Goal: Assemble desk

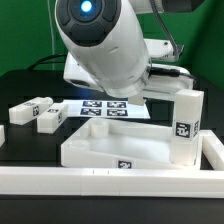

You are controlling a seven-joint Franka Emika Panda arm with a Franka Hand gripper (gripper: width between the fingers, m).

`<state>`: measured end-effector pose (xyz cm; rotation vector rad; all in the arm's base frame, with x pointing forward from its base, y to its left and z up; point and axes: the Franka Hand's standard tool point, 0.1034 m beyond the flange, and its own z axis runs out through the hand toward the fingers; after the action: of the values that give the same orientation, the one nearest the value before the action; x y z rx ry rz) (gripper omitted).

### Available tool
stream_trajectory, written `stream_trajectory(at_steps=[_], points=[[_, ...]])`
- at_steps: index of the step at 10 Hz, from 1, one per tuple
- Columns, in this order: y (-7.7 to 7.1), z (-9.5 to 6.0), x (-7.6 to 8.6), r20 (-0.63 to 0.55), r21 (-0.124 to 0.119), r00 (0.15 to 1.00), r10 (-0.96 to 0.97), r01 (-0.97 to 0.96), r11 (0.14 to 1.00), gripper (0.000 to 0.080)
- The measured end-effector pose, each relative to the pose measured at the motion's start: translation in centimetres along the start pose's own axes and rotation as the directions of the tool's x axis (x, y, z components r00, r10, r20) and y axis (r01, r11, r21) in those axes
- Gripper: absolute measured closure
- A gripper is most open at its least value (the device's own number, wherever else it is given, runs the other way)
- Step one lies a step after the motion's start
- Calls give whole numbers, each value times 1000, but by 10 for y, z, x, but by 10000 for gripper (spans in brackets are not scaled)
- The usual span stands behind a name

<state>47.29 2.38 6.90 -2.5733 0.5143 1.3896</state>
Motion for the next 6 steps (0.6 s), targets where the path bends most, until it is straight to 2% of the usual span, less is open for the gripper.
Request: stream_trajectory(at_steps=[3,4,6], points=[[0,-3,4,-25,3,1000,-4,4,1000,511],[2,-15,5,-65,-10,997,-46,46,999,511],[-3,-50,-5,-208,4,975,-82,84,996,511]])
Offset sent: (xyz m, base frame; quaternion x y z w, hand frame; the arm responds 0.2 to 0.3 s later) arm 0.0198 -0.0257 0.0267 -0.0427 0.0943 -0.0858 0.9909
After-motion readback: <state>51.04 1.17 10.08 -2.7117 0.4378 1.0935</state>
